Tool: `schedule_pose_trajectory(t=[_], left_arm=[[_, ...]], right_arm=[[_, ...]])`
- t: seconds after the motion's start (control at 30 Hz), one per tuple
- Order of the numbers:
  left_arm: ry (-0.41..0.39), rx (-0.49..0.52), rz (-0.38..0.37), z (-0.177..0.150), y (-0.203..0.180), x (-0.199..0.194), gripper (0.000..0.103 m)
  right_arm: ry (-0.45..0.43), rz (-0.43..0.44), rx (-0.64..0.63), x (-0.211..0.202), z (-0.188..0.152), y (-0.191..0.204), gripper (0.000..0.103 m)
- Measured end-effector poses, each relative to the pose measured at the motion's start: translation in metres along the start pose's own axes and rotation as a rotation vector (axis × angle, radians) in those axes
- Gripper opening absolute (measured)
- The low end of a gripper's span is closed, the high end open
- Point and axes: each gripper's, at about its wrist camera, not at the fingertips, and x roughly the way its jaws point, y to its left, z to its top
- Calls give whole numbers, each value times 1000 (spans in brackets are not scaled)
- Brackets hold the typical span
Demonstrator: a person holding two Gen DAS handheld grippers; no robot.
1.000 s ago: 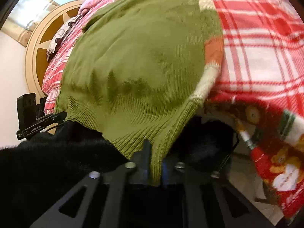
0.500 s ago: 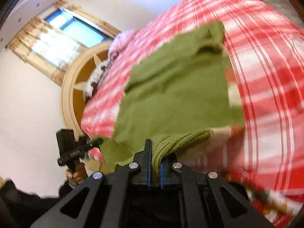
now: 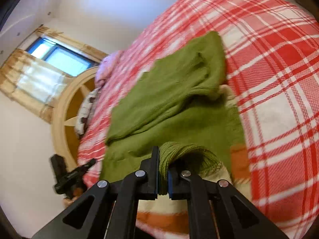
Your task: Fold small clothes
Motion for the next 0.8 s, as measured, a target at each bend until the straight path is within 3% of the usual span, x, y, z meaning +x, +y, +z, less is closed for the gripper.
schedule_pose_trajectory(t=[0.17,0.23,0.27,0.3,0.33,0.4,0.5,0.57,0.7,0.8], left_arm=[[-73,98,82,6,-1,-13,15],[-89,148,67,2,-3,-18,29],[-100,170,64,0,-4,-21,47],[-115,201,63,-4,-8,-23,65],[-130,229,68,-8,-11,-24,71],[-148,275,86,-15,-18,-23,84],[-133,311,84,-25,-24,-13,84],[-109,305,87,-26,-25,-4,84],[-90,258,51,-31,-23,4,84],[-83,245,37,-33,-26,8,84]], right_arm=[[51,58,132,3,8,-16,7],[29,127,122,-4,11,-15,8],[19,158,113,-10,10,-13,12],[1,184,105,-17,9,-10,23],[-22,195,95,-23,7,-8,32],[-114,193,72,-45,3,-4,75],[-232,193,28,-74,-2,2,78],[-255,95,-73,-80,-3,16,78],[-172,-246,-434,-44,-13,63,78],[-126,-382,-570,-14,-23,62,78]])
